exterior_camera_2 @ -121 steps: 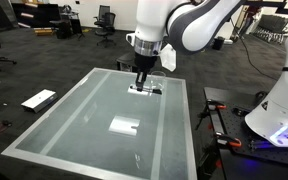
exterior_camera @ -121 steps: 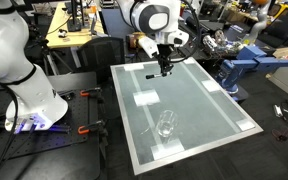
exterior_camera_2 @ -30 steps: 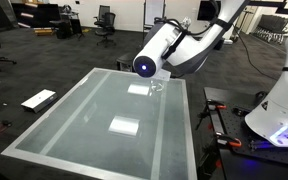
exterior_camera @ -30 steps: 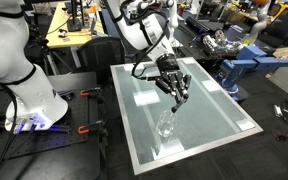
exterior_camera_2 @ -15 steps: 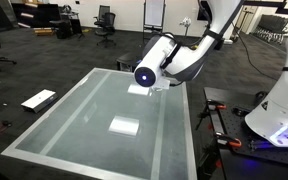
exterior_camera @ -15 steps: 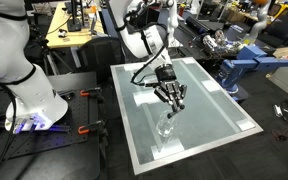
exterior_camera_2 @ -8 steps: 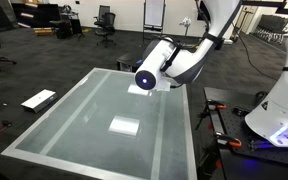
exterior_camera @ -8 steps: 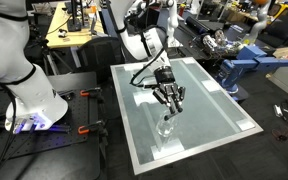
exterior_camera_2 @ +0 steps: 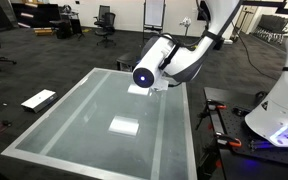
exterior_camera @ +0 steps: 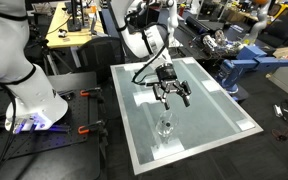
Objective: Pick up the marker from the table and put it in the glass
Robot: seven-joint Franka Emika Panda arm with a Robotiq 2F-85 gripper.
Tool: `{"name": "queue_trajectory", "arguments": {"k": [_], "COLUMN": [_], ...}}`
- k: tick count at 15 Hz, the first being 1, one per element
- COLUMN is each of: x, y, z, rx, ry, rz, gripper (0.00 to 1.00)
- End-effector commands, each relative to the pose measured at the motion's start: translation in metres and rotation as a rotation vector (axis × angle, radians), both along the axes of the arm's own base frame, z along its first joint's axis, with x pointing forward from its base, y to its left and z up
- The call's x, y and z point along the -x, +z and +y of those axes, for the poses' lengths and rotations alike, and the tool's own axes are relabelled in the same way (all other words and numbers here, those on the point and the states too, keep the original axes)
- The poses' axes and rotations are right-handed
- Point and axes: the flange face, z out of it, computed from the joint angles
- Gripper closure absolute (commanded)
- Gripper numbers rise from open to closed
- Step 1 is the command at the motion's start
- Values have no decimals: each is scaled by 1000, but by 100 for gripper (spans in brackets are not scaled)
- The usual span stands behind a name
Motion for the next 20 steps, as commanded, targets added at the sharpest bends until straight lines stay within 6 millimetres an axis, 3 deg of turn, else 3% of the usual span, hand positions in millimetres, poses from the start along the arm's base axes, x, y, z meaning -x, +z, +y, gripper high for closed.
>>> {"name": "queue_trajectory", "arguments": {"k": [1,10,11,20], "x": [7,16,6,6], "y": [26,77,62,59], "z": [10,34,29,29], "rx": [-5,-14,-14,-14], "ry": [14,65,60,61], "rz": [-33,-18,-34,-26], "gripper": [0,0,0,0]}}
